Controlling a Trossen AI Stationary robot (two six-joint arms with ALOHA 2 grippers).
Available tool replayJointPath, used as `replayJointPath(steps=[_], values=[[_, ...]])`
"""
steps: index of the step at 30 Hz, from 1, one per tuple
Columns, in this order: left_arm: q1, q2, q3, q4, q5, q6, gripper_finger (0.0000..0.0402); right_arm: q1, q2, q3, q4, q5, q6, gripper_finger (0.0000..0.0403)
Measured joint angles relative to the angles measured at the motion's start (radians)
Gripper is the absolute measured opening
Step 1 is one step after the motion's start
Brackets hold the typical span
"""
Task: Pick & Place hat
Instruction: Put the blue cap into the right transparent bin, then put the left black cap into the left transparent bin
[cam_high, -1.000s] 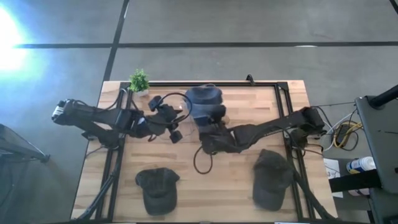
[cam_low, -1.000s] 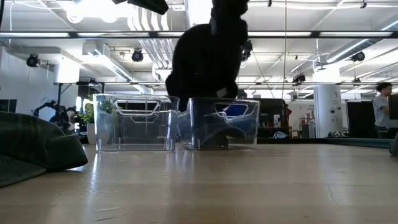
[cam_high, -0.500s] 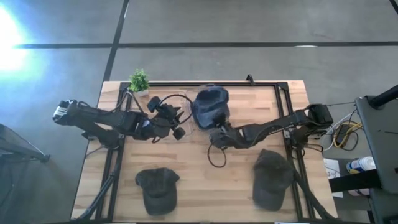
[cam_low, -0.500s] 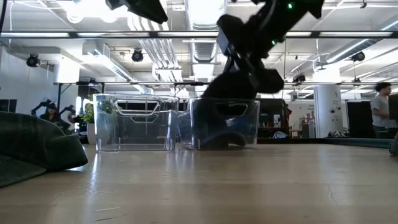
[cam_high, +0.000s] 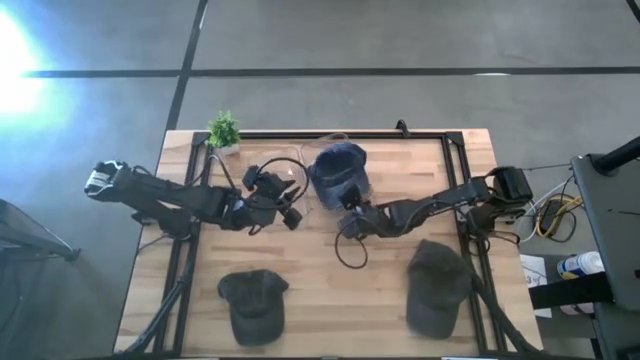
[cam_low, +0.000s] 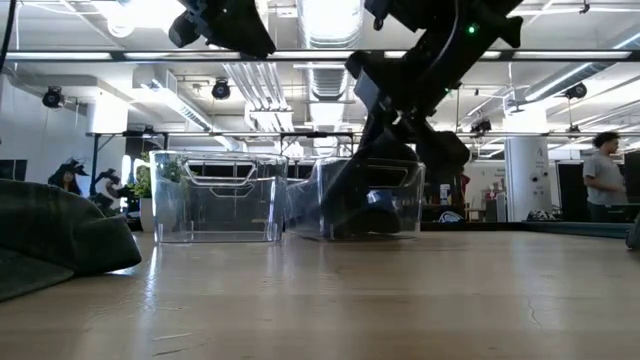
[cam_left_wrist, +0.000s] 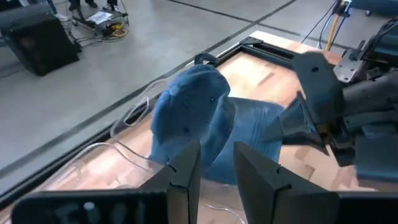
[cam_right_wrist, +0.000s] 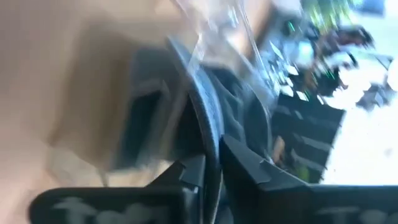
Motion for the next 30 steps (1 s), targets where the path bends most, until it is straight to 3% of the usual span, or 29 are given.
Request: replayJointPath(steps=[3,11,19,22,24,26,30], values=[[0.0,0.0,-0.014,0.017,0.012,0.0,0.009,0.001,0.002,0.014,-0.029,-0.065,-0.03,0.0079],[0.0,0.0,-0.024,0.017,0.057,0.016,0.009,0.008,-0.033,0.018,-0.069,-0.04,-0.045,0.0151],[0.002,-0.001,-0.024,0.009,0.282,0.046,0.009,0.067,-0.097,0.09,-0.285,-0.098,0.078,0.0177],[0.0,-0.003,-0.024,-0.045,0.443,0.05,0.009,0.107,-0.13,0.148,-0.357,-0.103,0.27,0.0178],[-0.012,-0.003,-0.025,-0.085,0.574,0.045,0.009,0.136,-0.137,0.194,-0.437,-0.132,0.499,0.0178],[-0.035,0.0,-0.026,-0.088,0.673,0.024,0.009,0.156,-0.137,0.249,-0.565,-0.251,0.787,0.0178],[-0.112,0.022,-0.026,-0.052,0.718,0.01,0.009,0.206,-0.13,0.28,-0.683,-0.528,1.22,0.0178]])
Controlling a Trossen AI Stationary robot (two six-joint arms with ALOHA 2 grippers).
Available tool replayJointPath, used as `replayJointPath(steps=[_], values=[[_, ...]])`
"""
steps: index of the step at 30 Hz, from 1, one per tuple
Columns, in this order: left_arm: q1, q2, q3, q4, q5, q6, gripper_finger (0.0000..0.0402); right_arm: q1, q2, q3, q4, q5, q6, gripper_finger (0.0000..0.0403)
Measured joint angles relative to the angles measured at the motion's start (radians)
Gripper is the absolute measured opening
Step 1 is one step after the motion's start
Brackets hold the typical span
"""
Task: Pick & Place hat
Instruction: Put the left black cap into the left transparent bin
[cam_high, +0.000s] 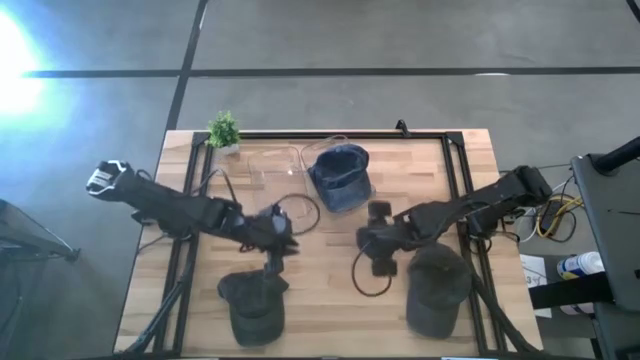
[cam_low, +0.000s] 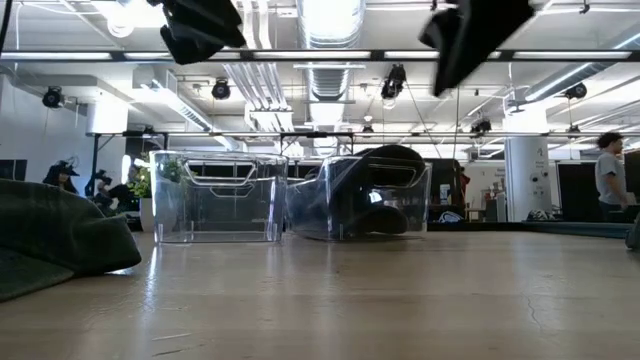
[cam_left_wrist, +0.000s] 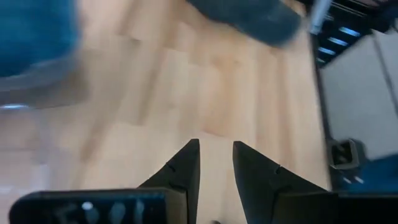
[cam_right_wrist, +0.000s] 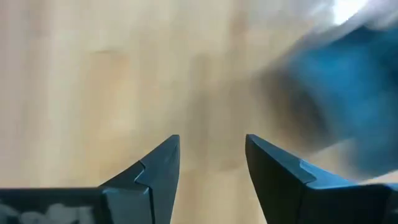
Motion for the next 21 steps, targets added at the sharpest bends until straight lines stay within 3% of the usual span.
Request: replayJointPath(steps=[5,9,12,17,21], values=[[-0.123,0.045,0.0,-0.079,0.107,-0.07,0.009,0.098,0.041,-0.022,0.016,-0.169,0.218,0.0178],[-0.242,0.064,0.007,-0.231,0.18,-0.24,0.009,0.135,0.092,-0.043,0.039,-0.166,0.268,0.0178],[-0.34,0.064,0.004,-0.331,0.198,-0.433,0.009,0.151,0.124,-0.052,0.158,-0.168,0.311,0.0178],[-0.477,0.065,-0.047,-0.335,0.243,-0.768,0.009,0.151,0.199,-0.04,0.415,-0.2,0.42,0.0178],[-0.535,0.073,-0.115,-0.305,0.293,-0.894,0.009,0.125,0.266,-0.003,0.527,-0.201,0.579,0.0178]])
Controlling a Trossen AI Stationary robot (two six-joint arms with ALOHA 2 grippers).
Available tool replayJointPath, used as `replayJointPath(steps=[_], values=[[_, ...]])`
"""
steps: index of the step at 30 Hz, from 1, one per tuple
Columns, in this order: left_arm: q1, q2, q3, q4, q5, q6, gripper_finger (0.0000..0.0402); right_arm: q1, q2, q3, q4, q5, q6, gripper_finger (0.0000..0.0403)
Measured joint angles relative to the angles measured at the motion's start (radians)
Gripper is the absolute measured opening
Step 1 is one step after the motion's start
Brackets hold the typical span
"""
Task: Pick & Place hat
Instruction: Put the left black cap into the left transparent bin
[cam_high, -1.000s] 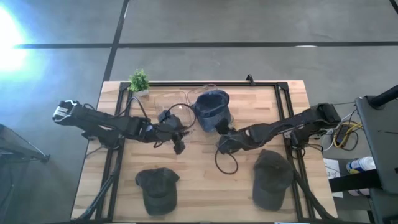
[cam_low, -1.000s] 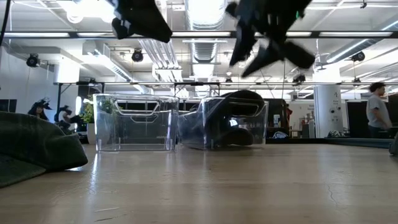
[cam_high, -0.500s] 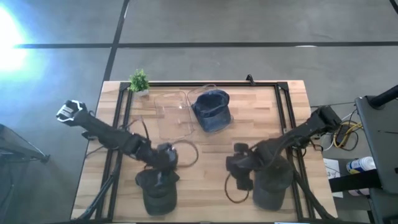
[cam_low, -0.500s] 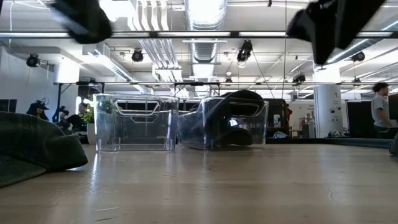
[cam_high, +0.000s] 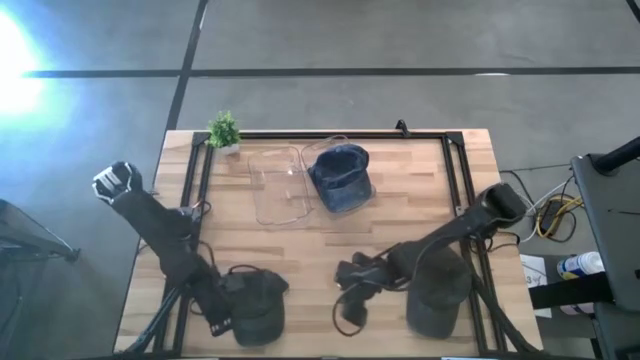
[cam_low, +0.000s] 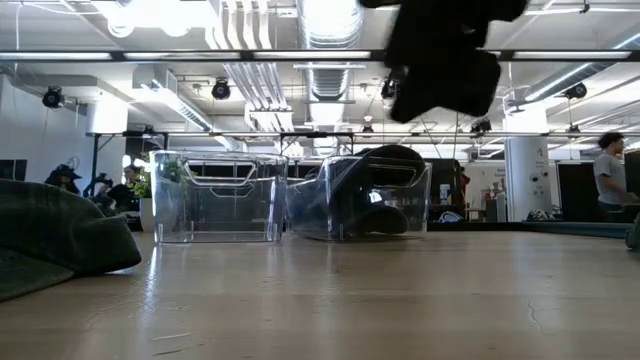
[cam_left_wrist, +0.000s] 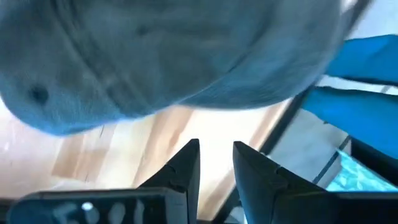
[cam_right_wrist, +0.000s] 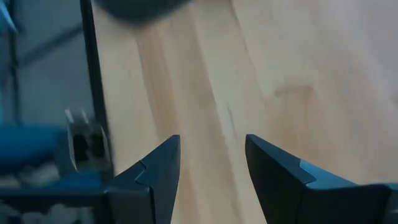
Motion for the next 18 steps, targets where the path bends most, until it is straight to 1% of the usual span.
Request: replayJointPath(steps=[2,5,8,10,11,13,15,18], values=[[-0.005,0.008,-0.055,0.09,0.008,-0.006,0.009,-0.01,0.034,0.021,0.025,0.0,0.068,0.0178],[-0.002,0.023,-0.165,0.366,0.025,-0.001,0.009,-0.013,0.086,0.064,0.032,-0.018,0.154,0.0178],[0.007,0.074,-0.272,0.693,0.022,-0.01,0.009,-0.008,0.136,0.103,0.032,-0.094,0.233,0.0178],[0.026,0.119,-0.311,0.851,-0.006,-0.011,0.009,0.002,0.165,0.123,0.032,-0.152,0.293,0.0178],[0.041,0.142,-0.318,0.908,-0.024,0.003,0.009,0.008,0.175,0.131,0.03,-0.173,0.328,0.0178],[0.078,0.184,-0.322,0.993,-0.055,0.054,0.009,0.023,0.189,0.14,0.032,-0.181,0.401,0.0178],[0.126,0.225,-0.307,1.054,-0.067,0.134,0.009,0.037,0.19,0.141,0.031,-0.183,0.469,0.0178],[0.212,0.275,-0.265,1.108,-0.128,0.288,0.009,0.055,0.188,0.135,0.031,-0.174,0.574,0.0178]])
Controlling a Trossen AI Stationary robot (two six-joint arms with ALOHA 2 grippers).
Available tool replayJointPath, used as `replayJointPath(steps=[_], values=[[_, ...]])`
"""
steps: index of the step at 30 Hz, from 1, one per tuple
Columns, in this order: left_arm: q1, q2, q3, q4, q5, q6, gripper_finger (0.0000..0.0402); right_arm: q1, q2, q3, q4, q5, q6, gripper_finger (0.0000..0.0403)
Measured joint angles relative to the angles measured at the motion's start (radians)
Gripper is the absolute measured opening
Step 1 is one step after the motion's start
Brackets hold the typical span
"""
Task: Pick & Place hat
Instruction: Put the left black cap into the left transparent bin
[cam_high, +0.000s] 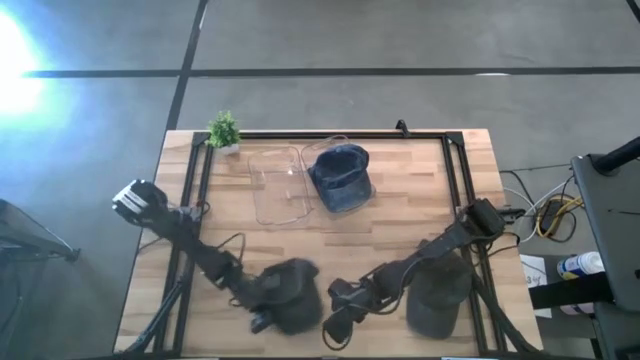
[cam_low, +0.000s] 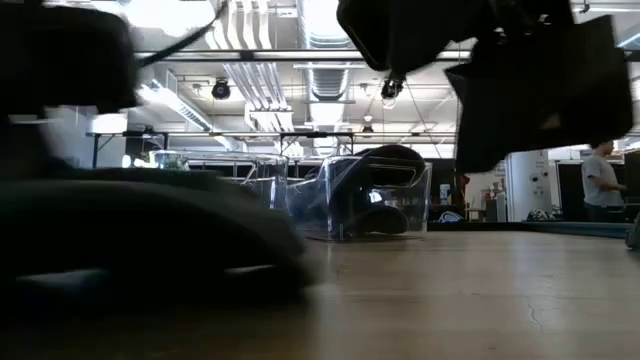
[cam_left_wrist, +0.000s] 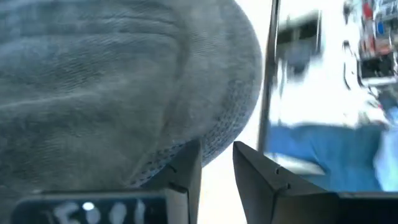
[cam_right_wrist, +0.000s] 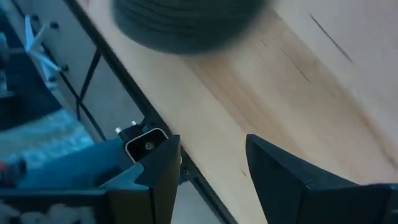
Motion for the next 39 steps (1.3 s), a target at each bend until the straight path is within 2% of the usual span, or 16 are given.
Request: replayJointPath(steps=[5,8,10,12,14,15,17,19,23,27,30,34,39], values=[[0.112,-0.004,0.121,0.014,-0.017,0.281,0.009,0.031,0.0,-0.005,0.003,0.043,0.126,0.0178],[0.122,-0.072,0.2,-0.154,-0.01,0.453,0.009,0.053,0.0,-0.008,0.002,0.072,0.197,0.0178],[0.113,-0.119,0.264,-0.372,-0.102,0.59,0.009,0.072,0.0,-0.009,0.005,0.116,0.255,0.0178],[0.106,-0.139,0.314,-0.55,-0.279,0.714,0.009,0.093,0.0,-0.009,0.006,0.179,0.323,0.0178],[0.123,-0.137,0.327,-0.605,-0.424,0.836,0.009,0.114,0.0,-0.012,0.006,0.256,0.395,0.0178],[0.142,-0.129,0.327,-0.597,-0.452,0.892,0.009,0.123,0.0,-0.015,0.003,0.296,0.435,0.0178],[0.191,-0.11,0.321,-0.571,-0.425,0.945,0.009,0.139,0.0,-0.026,0.002,0.366,0.513,0.0178],[0.244,-0.078,0.316,-0.571,-0.362,0.953,0.009,0.151,0.0,-0.043,0.002,0.422,0.592,0.0178],[0.321,-0.009,0.297,-0.58,-0.317,0.953,0.009,0.164,0.019,-0.068,0.001,0.503,0.701,0.0178],[0.343,0.045,0.293,-0.582,-0.138,0.91,0.009,0.163,0.055,-0.069,0.001,0.511,0.72,0.0178],[0.311,0.071,0.297,-0.578,-0.038,0.808,0.009,0.16,0.059,-0.079,0.0,0.582,0.762,0.0178],[0.237,0.083,0.329,-0.538,-0.018,0.76,0.009,0.152,0.038,-0.108,-0.003,0.694,0.784,0.0178],[0.192,0.087,0.342,-0.52,-0.076,0.763,0.009,0.142,-0.003,-0.132,0.055,0.775,0.677,0.0178]])
